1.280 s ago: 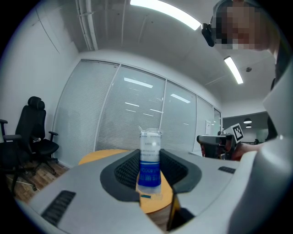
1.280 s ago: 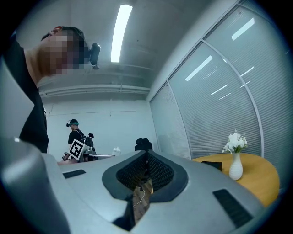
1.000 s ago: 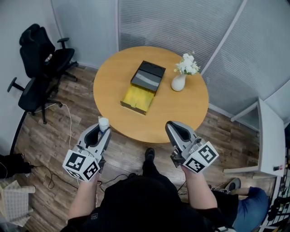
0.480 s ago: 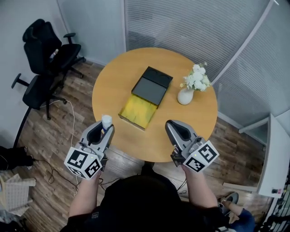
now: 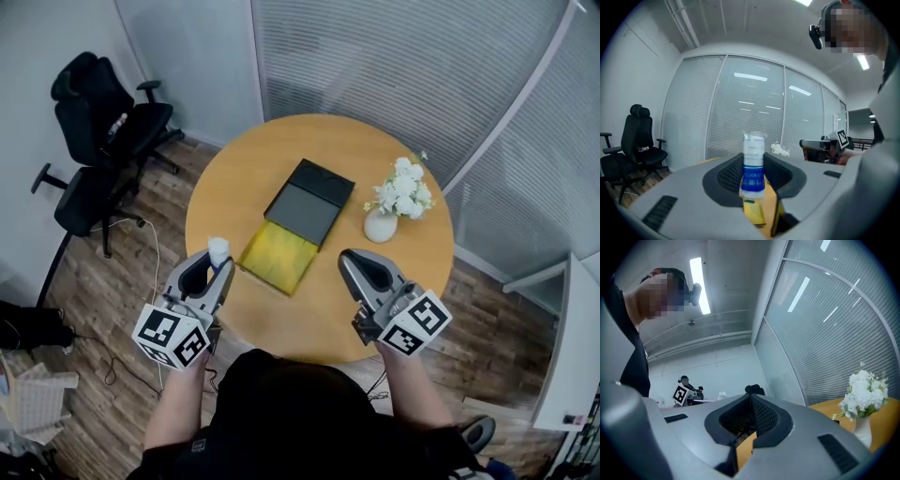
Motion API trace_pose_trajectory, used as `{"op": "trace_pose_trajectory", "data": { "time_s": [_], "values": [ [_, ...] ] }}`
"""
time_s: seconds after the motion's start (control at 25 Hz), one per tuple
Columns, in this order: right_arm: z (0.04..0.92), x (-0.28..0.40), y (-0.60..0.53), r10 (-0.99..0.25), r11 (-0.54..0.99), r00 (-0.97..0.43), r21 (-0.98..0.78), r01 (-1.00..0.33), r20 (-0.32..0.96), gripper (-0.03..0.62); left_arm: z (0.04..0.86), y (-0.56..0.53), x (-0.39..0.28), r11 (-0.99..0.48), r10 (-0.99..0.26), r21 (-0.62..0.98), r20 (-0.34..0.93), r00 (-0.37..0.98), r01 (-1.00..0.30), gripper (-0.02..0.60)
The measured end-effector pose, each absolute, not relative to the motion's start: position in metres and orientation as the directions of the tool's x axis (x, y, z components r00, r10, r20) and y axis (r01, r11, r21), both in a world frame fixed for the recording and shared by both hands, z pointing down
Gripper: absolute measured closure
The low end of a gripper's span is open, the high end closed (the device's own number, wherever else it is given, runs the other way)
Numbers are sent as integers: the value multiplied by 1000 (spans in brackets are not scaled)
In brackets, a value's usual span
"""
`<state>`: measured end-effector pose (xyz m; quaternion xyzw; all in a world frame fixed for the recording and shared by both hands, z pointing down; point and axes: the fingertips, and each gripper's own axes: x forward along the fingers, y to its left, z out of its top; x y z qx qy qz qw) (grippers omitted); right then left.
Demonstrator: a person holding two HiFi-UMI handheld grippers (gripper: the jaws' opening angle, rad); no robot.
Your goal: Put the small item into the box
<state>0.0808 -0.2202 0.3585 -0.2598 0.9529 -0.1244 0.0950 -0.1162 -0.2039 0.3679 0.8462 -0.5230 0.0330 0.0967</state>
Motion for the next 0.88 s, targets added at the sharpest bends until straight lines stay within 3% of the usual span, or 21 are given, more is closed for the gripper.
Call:
{"op": "trace_pose_trajectory", "data": {
  "time_s": [0.64, 0.88],
  "values": [
    [374, 52, -270, -573, 785, -818, -314, -534, -41, 557, 386, -273, -142, -495, -841, 108, 190, 506, -862, 445],
    [390, 50, -279, -607, 748, -794, -340, -569, -8, 557, 420, -298, -135, -548, -786, 111, 269, 556, -829, 445]
  ]
}}
